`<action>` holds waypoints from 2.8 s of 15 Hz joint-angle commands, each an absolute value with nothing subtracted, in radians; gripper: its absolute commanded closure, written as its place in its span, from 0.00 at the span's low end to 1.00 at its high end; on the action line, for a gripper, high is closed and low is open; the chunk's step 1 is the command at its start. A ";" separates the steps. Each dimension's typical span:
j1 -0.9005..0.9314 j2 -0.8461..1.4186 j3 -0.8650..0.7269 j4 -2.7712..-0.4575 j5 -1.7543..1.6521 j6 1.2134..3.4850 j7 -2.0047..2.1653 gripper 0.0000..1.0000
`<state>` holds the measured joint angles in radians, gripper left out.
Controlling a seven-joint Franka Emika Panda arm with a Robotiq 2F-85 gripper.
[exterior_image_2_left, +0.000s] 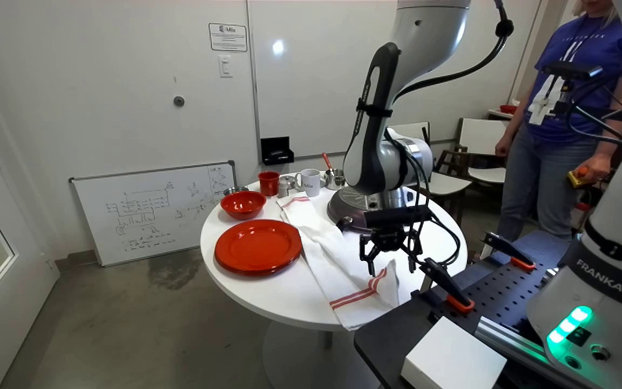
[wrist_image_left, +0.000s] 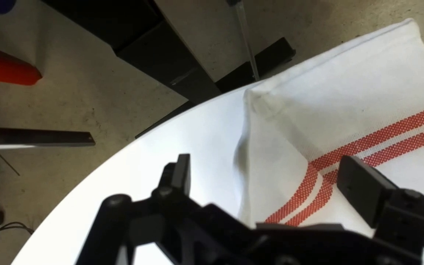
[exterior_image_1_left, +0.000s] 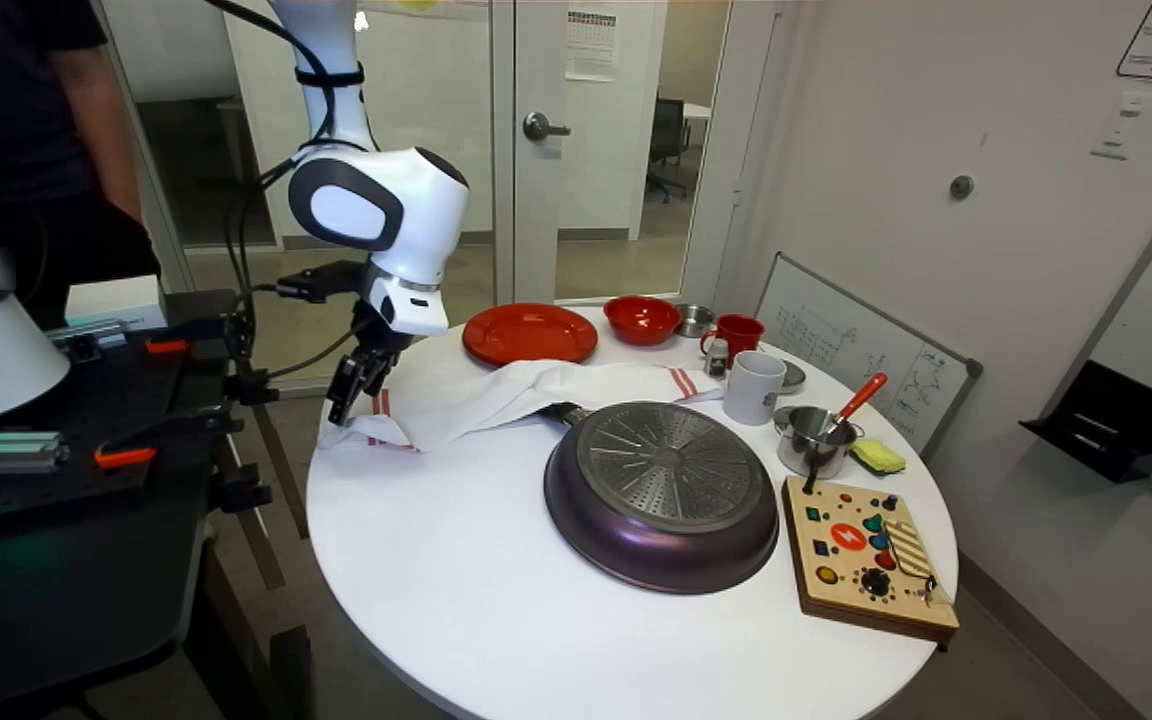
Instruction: Unfold the towel
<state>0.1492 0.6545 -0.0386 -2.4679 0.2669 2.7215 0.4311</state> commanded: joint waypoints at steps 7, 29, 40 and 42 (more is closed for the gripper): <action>0.129 0.757 -0.072 -2.369 0.212 2.744 0.386 0.00; 0.106 0.676 -0.002 -2.172 0.229 2.321 0.369 1.00; 0.107 0.846 0.130 -1.941 0.235 2.023 0.178 1.00; 0.112 0.875 0.129 -1.907 0.233 1.982 0.161 1.00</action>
<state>0.1062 0.8168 0.1309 -1.9875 0.2462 2.0689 0.1967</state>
